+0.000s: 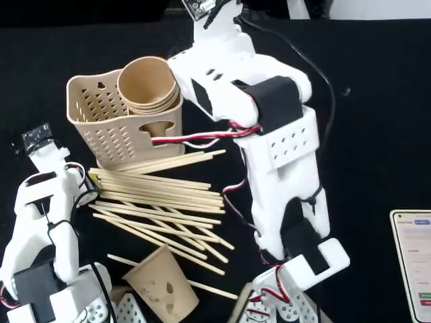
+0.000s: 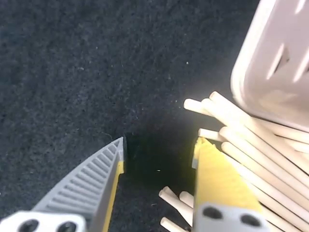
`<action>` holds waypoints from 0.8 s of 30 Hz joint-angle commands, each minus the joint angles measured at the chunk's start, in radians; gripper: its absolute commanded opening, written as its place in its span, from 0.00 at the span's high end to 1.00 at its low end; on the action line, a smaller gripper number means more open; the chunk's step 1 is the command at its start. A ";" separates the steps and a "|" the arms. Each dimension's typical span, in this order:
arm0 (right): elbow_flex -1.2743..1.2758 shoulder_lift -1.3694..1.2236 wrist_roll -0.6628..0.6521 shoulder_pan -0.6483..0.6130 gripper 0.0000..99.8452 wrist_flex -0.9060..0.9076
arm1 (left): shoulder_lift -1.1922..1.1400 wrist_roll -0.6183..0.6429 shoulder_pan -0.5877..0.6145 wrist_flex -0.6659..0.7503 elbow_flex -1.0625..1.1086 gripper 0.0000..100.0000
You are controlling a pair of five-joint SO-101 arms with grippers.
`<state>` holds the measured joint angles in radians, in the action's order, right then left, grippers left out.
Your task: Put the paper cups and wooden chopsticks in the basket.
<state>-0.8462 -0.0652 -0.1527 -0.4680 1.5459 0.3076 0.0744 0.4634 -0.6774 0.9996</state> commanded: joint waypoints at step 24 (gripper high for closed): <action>0.960 0.728 -0.120 0.451 0.78 -0.003 | 0.021 -0.574 -0.099 -0.898 -0.545 0.77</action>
<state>-0.0468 0.5992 -0.2585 -0.1197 1.6241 0.3107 -0.3491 0.3974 -1.3802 0.6007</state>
